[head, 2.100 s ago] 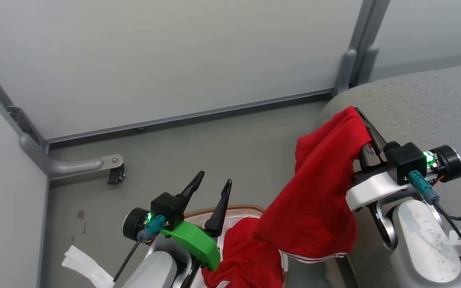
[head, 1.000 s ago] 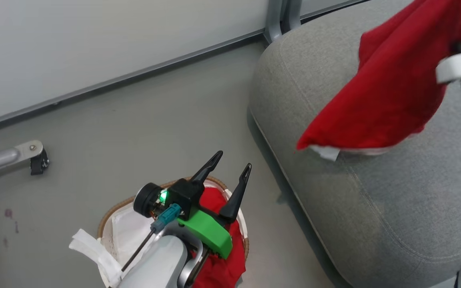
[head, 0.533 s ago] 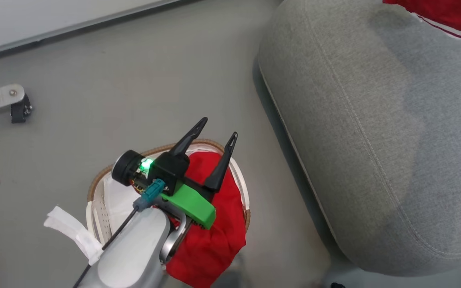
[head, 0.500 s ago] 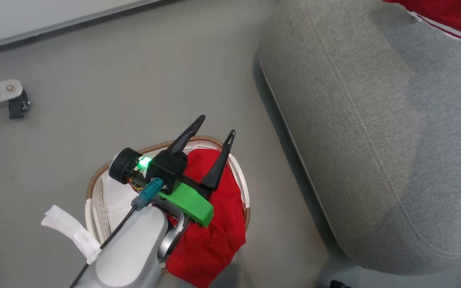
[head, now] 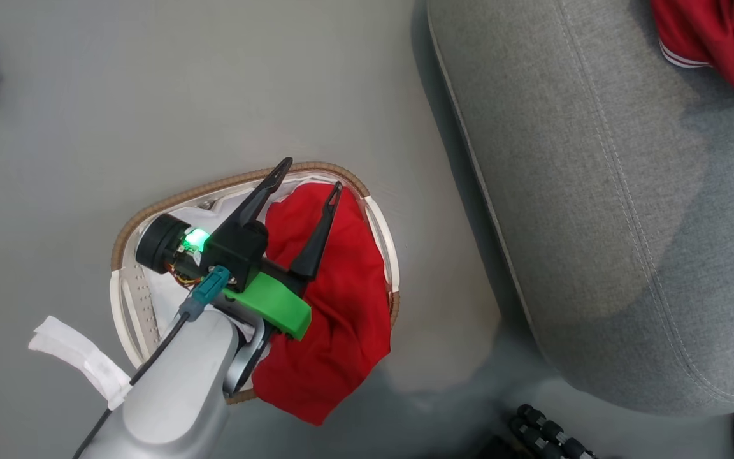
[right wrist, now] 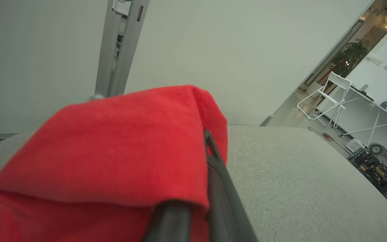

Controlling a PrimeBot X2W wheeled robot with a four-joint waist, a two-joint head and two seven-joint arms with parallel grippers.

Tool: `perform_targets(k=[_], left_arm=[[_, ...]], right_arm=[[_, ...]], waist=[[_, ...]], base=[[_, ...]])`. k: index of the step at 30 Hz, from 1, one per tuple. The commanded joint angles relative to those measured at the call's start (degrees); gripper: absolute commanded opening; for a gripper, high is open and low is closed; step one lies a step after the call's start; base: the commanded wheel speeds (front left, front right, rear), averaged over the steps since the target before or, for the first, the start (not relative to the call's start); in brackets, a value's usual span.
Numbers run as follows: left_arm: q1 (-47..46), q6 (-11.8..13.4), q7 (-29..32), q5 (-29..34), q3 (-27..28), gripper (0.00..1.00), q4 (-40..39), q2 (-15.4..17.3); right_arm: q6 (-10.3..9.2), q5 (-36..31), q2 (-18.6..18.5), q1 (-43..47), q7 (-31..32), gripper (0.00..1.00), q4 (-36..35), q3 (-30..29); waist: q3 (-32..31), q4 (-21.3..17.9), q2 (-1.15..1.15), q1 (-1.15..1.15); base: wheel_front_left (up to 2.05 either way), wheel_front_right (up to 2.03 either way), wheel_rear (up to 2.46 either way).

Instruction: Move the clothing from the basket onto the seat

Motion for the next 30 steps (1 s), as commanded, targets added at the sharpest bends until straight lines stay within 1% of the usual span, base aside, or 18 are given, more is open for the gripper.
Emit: perform_targets(k=[1,5,6,7,8,9,16,22,26,30], left_arm=[[-1.0,0.4,0.0,0.5,0.2,1.0,-0.2,0.6],[-1.0,0.5,0.0,0.4,0.2,1.0,-0.3,0.7],[-1.0,0.5,0.0,0.3,0.2,1.0,-0.2,0.8],[-1.0,0.6,0.0,0.3,0.2,1.0,-0.2,0.8],[-1.0,0.6,0.0,0.2,0.2,1.0,-0.2,0.8],[-0.9,0.7,0.0,0.1,0.2,1.0,-0.1,0.8],[-0.6,0.8,0.0,-0.6,0.6,1.0,0.2,0.2],[1.0,0.6,0.0,-1.1,1.4,1.0,-0.4,-0.8],[1.9,0.4,0.0,-1.4,2.5,1.0,-0.5,-2.0],[3.1,0.2,0.0,-1.7,3.8,1.0,-0.4,-3.4]], right_arm=[[-0.07,-0.4,0.4,1.7,-0.1,0.0,0.5,-0.3],[-0.07,-1.0,1.7,4.3,-0.1,0.0,1.2,-1.0],[-0.07,-1.1,2.2,5.0,-0.1,0.05,1.1,-1.2],[-0.06,-1.2,2.6,5.6,-0.1,0.24,0.9,-1.3],[-0.06,-1.2,3.0,6.2,-0.1,0.49,0.5,-1.3],[-0.07,-1.3,3.3,6.9,-0.1,1.0,0.6,-1.4],[-0.06,-1.3,4.5,11.6,-0.1,1.0,-0.1,-0.8],[-0.06,-1.1,5.9,16.5,-0.1,1.0,-2.6,1.6],[-0.07,-0.5,5.5,18.6,-0.1,1.0,-4.5,3.1],[-0.07,0.0,4.3,19.6,-0.1,1.0,-5.8,4.6]], waist=[[1.2,-0.4,0.0,-0.01],[1.5,-0.6,0.0,-0.01],[1.5,-0.6,0.0,-0.01],[1.5,-0.7,0.0,-0.01],[1.4,-0.7,0.0,-0.01],[1.4,-0.7,0.0,-0.01],[-0.4,-0.8,0.0,-0.01],[-3.9,-0.3,0.0,-0.01],[-7.1,0.8,0.0,-0.01],[-10.8,2.5,0.0,-0.01]], base=[[0.0,0.0,0.0],[0.0,0.0,0.0],[0.0,0.0,0.0],[0.0,0.0,0.0],[0.0,0.0,0.0],[0.0,0.0,0.0],[0.0,0.0,0.0],[0.0,0.0,0.0],[0.0,0.0,0.0],[0.0,0.0,0.0]])
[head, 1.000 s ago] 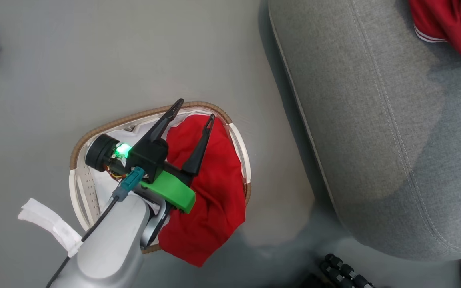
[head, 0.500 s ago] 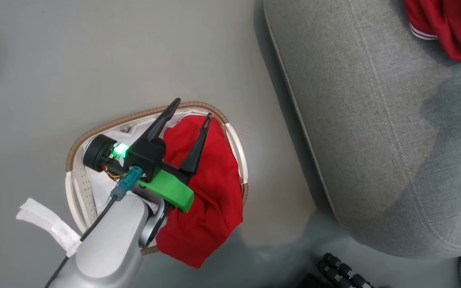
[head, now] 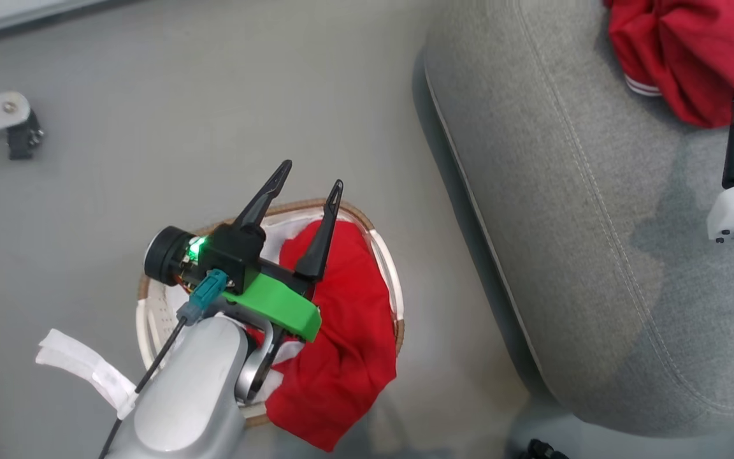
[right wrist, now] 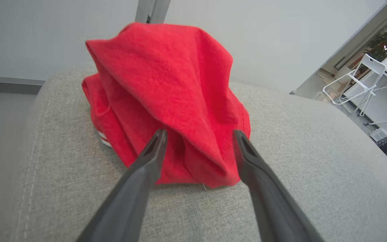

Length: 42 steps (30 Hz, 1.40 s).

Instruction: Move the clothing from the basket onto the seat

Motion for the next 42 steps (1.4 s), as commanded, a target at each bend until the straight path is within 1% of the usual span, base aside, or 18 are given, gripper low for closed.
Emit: perform_targets(k=[1,9,14,19,27,29,33,38,42], left_arm=[[1.1,-0.2,0.0,-0.5,0.5,1.0,0.2,-0.3],[4.7,-0.5,0.0,-0.6,5.7,1.0,-0.1,-2.6],[8.7,-0.6,0.0,-0.9,10.5,1.0,-0.2,-3.7],[12.6,-0.4,0.0,-0.4,15.1,1.0,0.0,-4.4],[17.9,0.0,0.0,0.7,21.9,1.0,-0.8,-4.9],[19.1,-0.1,0.0,1.1,22.9,1.0,-0.8,-5.0],[21.2,-0.3,0.0,1.5,23.6,1.0,-0.8,-5.1],[23.0,-0.4,0.0,0.6,23.3,1.0,-0.9,-5.2],[23.7,-0.1,0.0,-0.2,22.9,1.0,-0.8,-5.2]], right_arm=[[-0.08,0.2,-0.7,1.2,-0.1,1.0,-0.4,0.3],[-0.07,1.7,-0.3,1.1,-0.1,1.0,-0.5,3.8],[-0.07,3.5,2.5,2.6,-0.1,1.0,-1.8,6.9],[-0.07,6.1,4.8,6.0,-0.1,1.0,-3.8,9.5],[-0.07,10.0,7.1,13.4,-0.1,1.0,-6.5,12.2],[-0.08,10.9,7.2,15.5,-0.1,1.0,-7.1,13.0],[-0.07,15.4,7.3,19.2,-0.1,1.0,-7.8,15.5],[-0.07,18.9,7.4,22.4,-0.1,1.0,-8.8,16.8],[-0.07,20.6,7.4,24.0,-0.1,1.0,-9.3,17.3]], waist=[[-4.3,2.5,0.0,0.0],[-11.8,6.4,0.0,0.0],[-15.3,8.6,0.0,0.0],[-18.0,10.7,0.0,0.0],[-20.9,13.2,0.0,0.0],[-21.6,13.6,0.0,0.0],[-23.0,14.2,0.0,0.0],[-24.2,14.5,0.0,0.0],[-24.6,14.7,0.0,0.0]], base=[[0.0,0.0,0.0],[0.0,0.0,0.0],[0.0,0.0,0.0],[0.0,0.0,0.0],[0.0,0.0,0.0],[0.0,0.0,0.0],[0.0,0.0,0.0],[0.0,0.0,0.0],[0.0,0.0,0.0]])
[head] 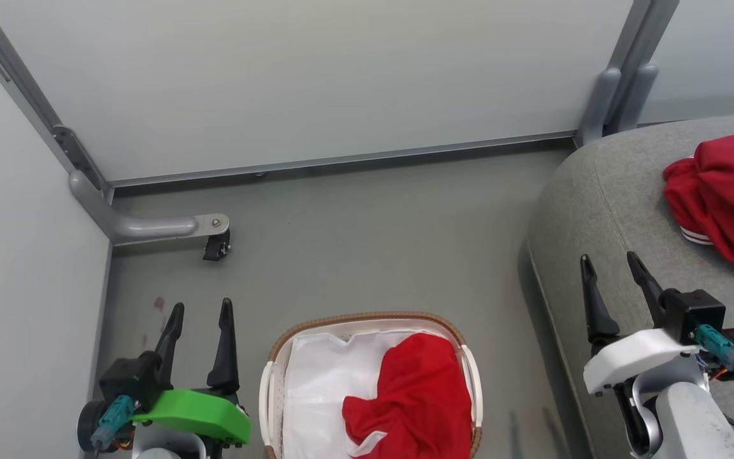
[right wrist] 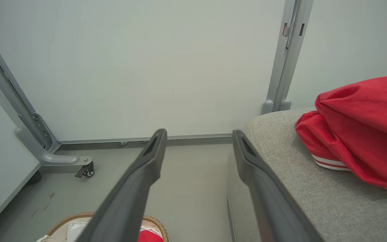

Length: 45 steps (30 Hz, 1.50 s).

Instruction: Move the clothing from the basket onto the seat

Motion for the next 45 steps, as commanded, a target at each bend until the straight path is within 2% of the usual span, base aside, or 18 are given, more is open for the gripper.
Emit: perform_targets(k=[1,32,39,45], left_arm=[[1.1,0.3,0.0,-0.5,0.0,1.0,0.0,0.0],[0.6,0.1,0.0,-0.4,-1.9,1.0,1.7,0.0],[-2.8,-0.2,0.0,0.1,-5.8,1.0,5.5,0.0],[-9.4,-0.5,0.0,-1.4,-11.3,1.0,13.7,0.1]], right_arm=[[-0.06,0.6,-0.3,1.1,-0.1,1.0,-0.2,0.1],[-0.06,0.7,-0.2,2.1,-0.1,1.0,-1.2,1.0],[-0.06,0.3,-0.2,0.4,-0.1,1.0,-2.3,0.7],[-0.06,-0.5,-0.2,-2.1,-0.1,1.0,-3.9,-0.1]], waist=[[-0.2,0.2,0.0,0.0],[-0.3,-0.5,0.0,0.0],[2.7,-1.6,0.0,0.0],[8.5,-3.9,0.0,0.0]], base=[[0.0,0.0,0.0],[0.0,0.0,0.0],[0.0,0.0,0.0],[0.0,0.0,0.0]])
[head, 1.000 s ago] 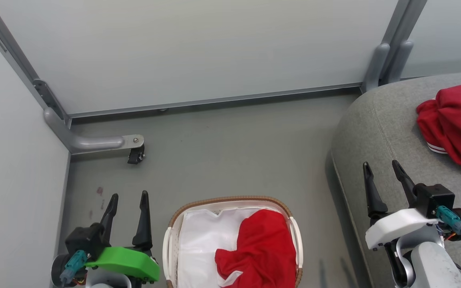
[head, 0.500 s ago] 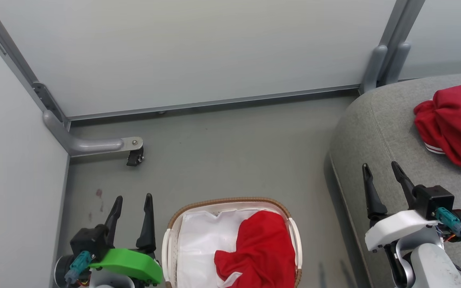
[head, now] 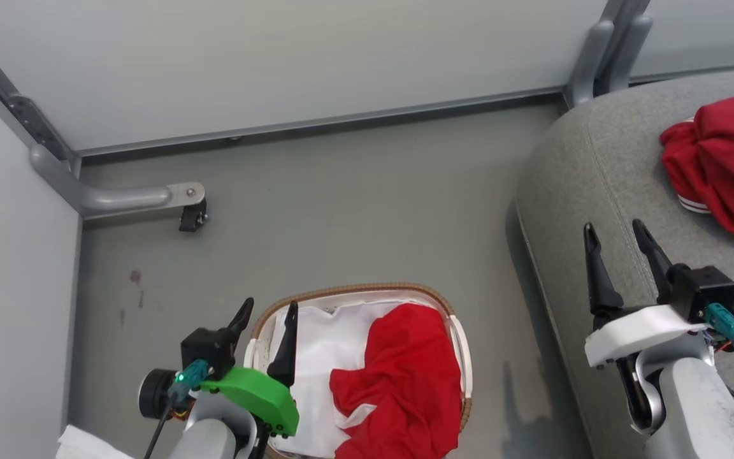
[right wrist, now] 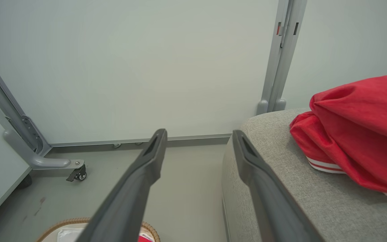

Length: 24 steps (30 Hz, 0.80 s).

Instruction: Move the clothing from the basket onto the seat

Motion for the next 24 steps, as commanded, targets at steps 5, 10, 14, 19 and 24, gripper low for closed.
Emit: perform_targets(k=[5,10,14,19,24], left_arm=[[-7.4,-0.4,0.0,0.1,-4.6,1.0,7.1,0.2],[-13.4,-0.4,0.0,1.3,-9.0,1.0,13.7,0.3],[-17.7,-0.4,0.0,2.4,-11.5,1.0,19.6,0.3],[-21.3,-0.4,0.1,3.0,-12.9,1.0,26.1,0.9],[-23.5,-0.5,1.5,1.9,-16.5,1.0,30.4,0.8]], right_arm=[[-0.06,-0.7,-0.2,-3.9,-0.1,1.0,-2.2,-0.7],[-0.06,0.5,-0.2,-7.3,-0.1,1.0,-4.5,-0.5],[-0.06,1.6,-0.2,-9.7,-0.1,1.0,-5.8,0.4],[-0.06,3.8,-0.2,-12.7,-0.1,1.0,-7.1,3.2],[-0.06,5.8,-0.1,-14.8,-0.1,1.0,-8.6,5.2]], waist=[[10.5,-5.0,0.0,0.0],[18.6,-8.6,0.0,0.0],[24.1,-11.0,0.0,0.0],[29.8,-14.5,0.0,0.0],[33.7,-17.0,0.0,0.0]], base=[[0.0,0.0,0.0],[0.0,0.0,0.0],[0.0,0.0,0.0],[0.0,0.0,0.0],[0.0,0.0,0.0]])
